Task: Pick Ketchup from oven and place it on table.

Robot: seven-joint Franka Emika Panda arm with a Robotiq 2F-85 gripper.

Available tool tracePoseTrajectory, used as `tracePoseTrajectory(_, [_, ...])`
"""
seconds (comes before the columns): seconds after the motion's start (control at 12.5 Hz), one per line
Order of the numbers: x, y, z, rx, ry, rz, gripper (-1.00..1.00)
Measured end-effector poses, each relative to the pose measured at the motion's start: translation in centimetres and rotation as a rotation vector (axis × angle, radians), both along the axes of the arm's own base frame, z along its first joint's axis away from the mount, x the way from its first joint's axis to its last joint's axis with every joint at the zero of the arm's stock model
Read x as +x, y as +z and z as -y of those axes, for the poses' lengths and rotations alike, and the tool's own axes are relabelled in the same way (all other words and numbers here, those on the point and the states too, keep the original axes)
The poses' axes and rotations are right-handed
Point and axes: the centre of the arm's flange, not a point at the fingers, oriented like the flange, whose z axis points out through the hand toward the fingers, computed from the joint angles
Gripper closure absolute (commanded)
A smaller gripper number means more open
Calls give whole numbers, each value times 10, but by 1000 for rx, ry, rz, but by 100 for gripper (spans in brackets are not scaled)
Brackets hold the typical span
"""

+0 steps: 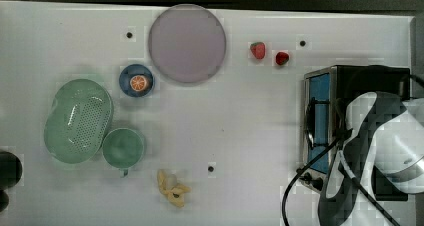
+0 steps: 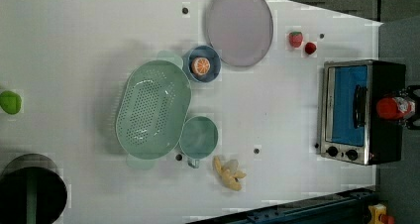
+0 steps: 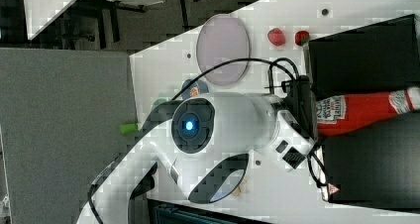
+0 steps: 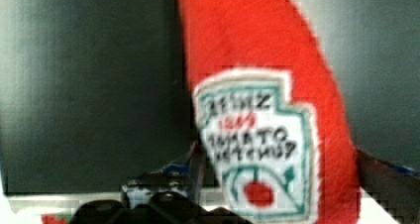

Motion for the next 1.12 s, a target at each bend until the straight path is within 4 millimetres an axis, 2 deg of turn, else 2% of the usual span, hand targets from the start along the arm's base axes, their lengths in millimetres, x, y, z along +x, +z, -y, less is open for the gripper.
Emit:
tracePoseTrajectory(0.08, [0, 3, 8, -21, -6, 2, -21])
tracePoseTrajectory(0.24, [-13, 4, 19, -3, -48, 11, -21])
tracePoseTrajectory(0.4, [-14, 14, 26, -15, -47, 14, -21])
tracePoseTrajectory(0.48, [-8, 46, 32, -17, -39, 21, -21])
tracePoseTrajectory(0.64, [-9, 66, 30, -82, 25, -39, -21])
tracePoseTrajectory(0.72, [-9, 77, 15, -16, 35, -65, -21])
tracePoseTrajectory(0.88, [1, 117, -50, 114, 145, -128, -21])
tracePoseTrajectory(0.96, [21, 160, -106, 119, 255, -67, -21])
tracePoseTrajectory(1.04, [53, 213, -165, 86, 374, 80, -21])
tracePoseTrajectory(1.12, [72, 240, -225, 71, 488, 129, -21])
